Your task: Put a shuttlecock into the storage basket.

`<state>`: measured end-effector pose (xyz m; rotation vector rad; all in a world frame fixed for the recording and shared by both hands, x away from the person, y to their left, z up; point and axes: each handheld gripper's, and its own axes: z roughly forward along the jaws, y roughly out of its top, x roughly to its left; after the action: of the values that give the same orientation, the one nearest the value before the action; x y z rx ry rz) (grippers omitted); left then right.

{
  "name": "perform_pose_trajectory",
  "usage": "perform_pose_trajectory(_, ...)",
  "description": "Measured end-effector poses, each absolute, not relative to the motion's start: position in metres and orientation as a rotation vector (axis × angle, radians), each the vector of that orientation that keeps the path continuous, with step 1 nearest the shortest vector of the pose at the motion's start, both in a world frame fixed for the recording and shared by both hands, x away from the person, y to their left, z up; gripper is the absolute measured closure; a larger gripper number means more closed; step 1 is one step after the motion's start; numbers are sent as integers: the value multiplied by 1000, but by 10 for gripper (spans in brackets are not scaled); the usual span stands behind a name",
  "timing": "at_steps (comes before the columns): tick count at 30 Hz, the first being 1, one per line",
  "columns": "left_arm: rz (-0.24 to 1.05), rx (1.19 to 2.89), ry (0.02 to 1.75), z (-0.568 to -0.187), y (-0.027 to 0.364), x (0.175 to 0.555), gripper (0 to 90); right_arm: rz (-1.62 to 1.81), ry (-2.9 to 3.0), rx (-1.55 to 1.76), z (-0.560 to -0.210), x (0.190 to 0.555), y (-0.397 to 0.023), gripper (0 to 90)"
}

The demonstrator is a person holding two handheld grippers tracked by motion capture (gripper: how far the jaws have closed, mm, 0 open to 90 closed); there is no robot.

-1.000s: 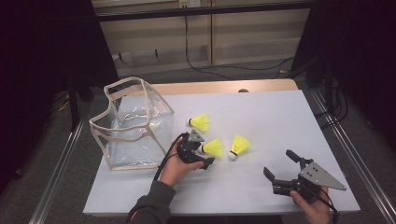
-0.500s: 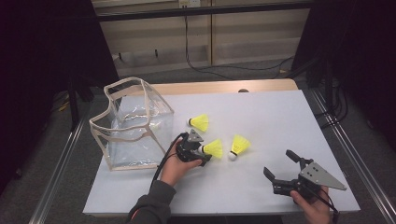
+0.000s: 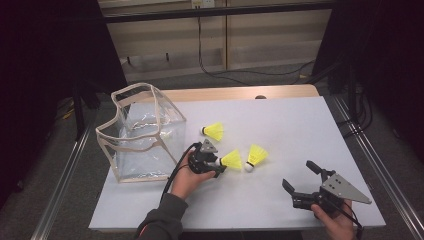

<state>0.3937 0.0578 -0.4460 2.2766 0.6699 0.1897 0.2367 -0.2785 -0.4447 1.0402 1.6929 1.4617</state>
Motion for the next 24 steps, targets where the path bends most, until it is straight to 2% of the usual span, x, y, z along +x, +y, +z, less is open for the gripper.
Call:
perform_pose_trajectory(5,199,2293,609,-446,51,396,420,1462,1695,1041,-445,237,-278,20)
perform_pose_trajectory(10,185,2326,586,-448,46,396,493,1461,1695,1041,-445,237,-278,20)
perform_pose_trajectory(15,169,2345,581,-447,48,395,637,1461,1697,1043,-445,237,-279,22)
perform_pose_trajectory(24,113,2336,621,-443,50,391,645,1460,1695,1039,-445,237,-279,22)
